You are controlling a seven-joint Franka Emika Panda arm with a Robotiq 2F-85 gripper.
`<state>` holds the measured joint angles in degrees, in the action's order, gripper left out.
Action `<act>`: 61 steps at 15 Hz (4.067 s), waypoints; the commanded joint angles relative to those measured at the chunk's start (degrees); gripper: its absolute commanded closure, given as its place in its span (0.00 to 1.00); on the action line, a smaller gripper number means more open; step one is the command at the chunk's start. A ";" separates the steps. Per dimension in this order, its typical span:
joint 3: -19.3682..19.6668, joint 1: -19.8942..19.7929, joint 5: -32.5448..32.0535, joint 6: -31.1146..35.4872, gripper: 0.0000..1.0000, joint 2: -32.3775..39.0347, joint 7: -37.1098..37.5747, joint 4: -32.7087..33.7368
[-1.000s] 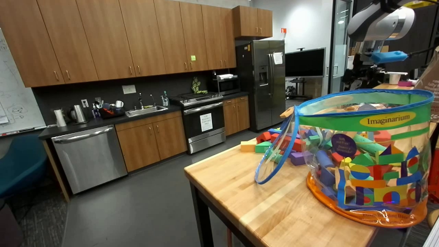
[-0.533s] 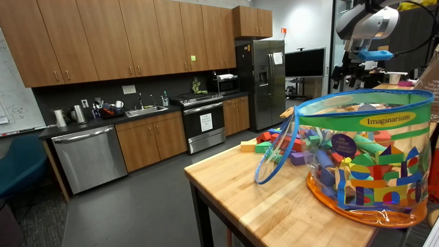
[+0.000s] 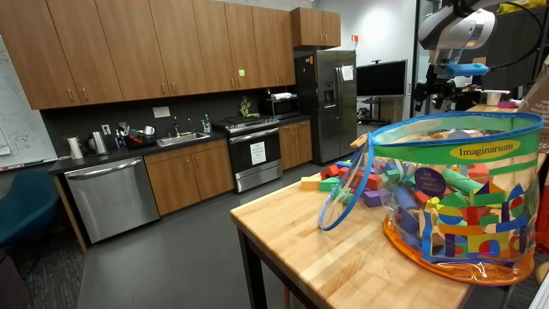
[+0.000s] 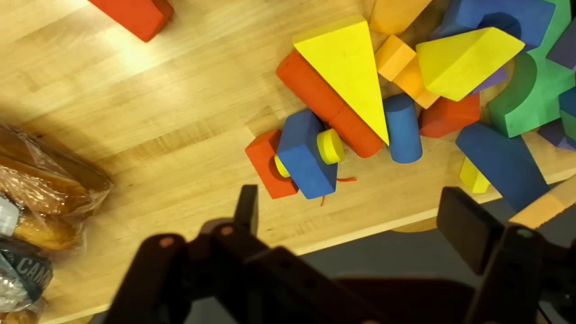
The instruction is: Pick up the piece with orange, yellow and blue blocks and put it in the clear bag
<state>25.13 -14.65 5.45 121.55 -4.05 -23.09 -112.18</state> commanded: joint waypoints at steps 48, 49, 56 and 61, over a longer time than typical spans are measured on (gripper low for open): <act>-15.37 -11.83 5.07 7.91 0.00 31.22 -1.85 16.76; -15.57 -11.98 5.14 7.92 0.00 31.48 -1.91 16.81; -14.84 -12.95 4.18 8.76 0.54 32.37 -1.16 17.61; -13.45 -14.14 2.60 8.21 0.66 31.05 -1.54 17.78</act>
<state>11.10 -27.78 9.07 130.15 27.59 -23.47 -95.17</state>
